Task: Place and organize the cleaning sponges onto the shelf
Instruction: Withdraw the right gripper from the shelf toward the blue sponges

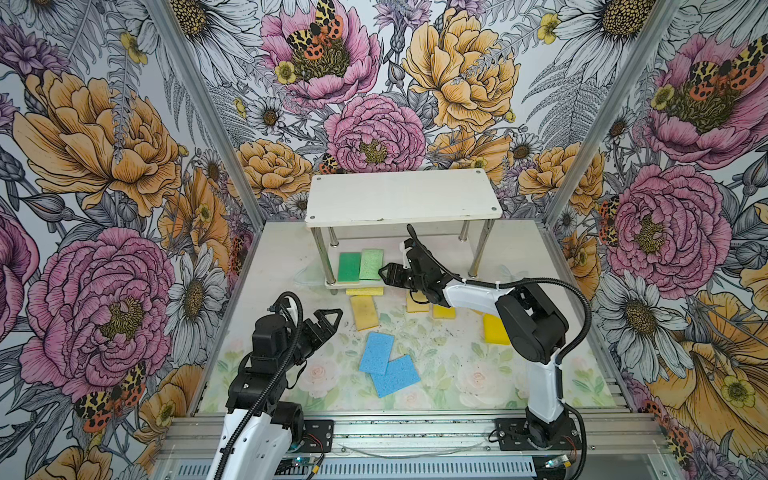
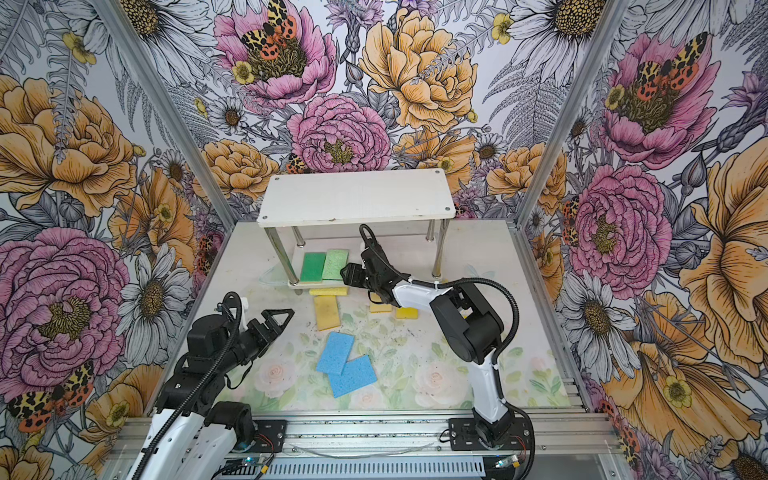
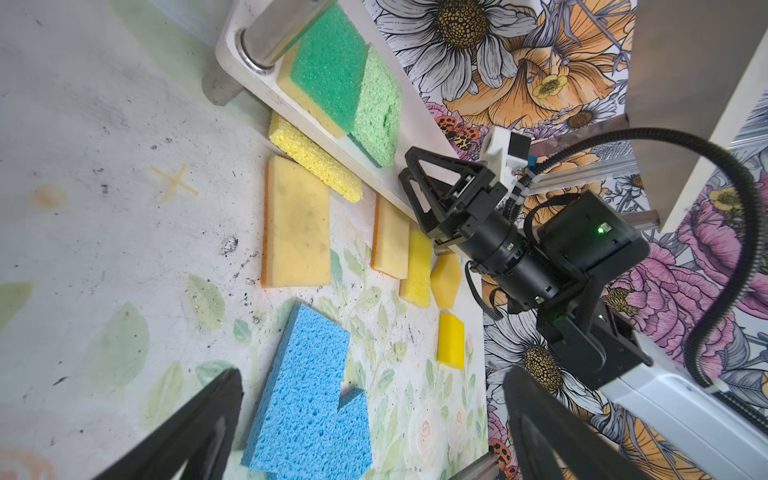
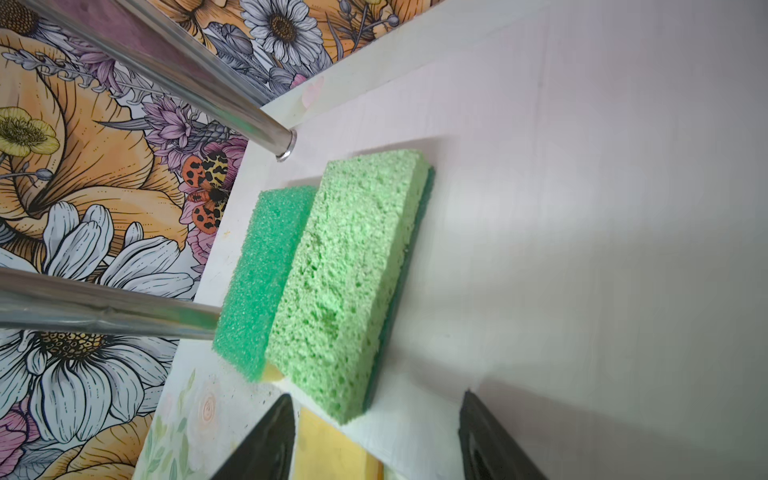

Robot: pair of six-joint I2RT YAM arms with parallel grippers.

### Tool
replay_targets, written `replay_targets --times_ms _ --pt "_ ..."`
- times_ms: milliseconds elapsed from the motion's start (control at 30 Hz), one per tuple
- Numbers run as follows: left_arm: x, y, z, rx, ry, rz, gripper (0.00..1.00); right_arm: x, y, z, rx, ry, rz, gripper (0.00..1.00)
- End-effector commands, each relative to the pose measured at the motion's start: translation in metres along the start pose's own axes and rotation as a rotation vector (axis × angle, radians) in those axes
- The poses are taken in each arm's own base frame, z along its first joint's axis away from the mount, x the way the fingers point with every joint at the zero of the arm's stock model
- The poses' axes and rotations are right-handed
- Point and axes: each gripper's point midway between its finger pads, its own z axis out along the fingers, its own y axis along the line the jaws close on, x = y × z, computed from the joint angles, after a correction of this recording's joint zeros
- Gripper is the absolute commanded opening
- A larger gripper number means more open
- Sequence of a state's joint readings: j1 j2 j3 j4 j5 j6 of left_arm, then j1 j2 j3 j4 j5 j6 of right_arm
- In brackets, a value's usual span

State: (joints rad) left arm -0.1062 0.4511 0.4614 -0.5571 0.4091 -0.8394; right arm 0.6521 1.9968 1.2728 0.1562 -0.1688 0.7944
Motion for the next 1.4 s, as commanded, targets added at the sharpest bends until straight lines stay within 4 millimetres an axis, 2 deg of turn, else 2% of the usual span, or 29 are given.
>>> replay_targets --times_ms 0,133,367,600,733,900,1033,1167,1367 --pt "0.01 0.001 0.003 0.038 0.03 -0.03 0.99 -0.005 0.016 -0.03 -0.008 -0.069 0.006 0.64" --pt "0.02 -0.001 0.006 0.066 0.062 -0.037 0.99 0.022 0.02 -0.052 0.009 -0.046 -0.007 0.64" --pt "0.034 -0.008 0.007 0.097 0.129 -0.027 0.99 0.082 0.031 -0.098 0.057 0.061 -0.059 0.64" --pt "0.044 -0.008 0.011 0.093 0.183 -0.042 0.99 0.108 0.038 -0.146 0.031 0.173 -0.068 0.63" --pt "0.055 -0.006 0.016 0.073 0.236 -0.043 0.99 0.12 0.039 -0.164 0.004 0.222 -0.076 0.63" --pt "0.069 -0.004 0.022 0.035 0.259 -0.002 0.99 0.145 0.031 -0.17 -0.014 0.302 -0.075 0.63" --pt "0.083 0.01 0.029 -0.032 0.278 0.015 0.95 0.159 0.018 -0.167 0.008 0.342 -0.087 0.62" --pt "0.089 0.027 0.037 -0.157 0.287 0.076 0.87 0.165 0.009 -0.164 0.022 0.364 -0.095 0.62" --pt "0.088 0.026 0.051 -0.238 0.331 0.164 0.87 0.165 0.005 -0.16 0.004 0.4 -0.096 0.62"
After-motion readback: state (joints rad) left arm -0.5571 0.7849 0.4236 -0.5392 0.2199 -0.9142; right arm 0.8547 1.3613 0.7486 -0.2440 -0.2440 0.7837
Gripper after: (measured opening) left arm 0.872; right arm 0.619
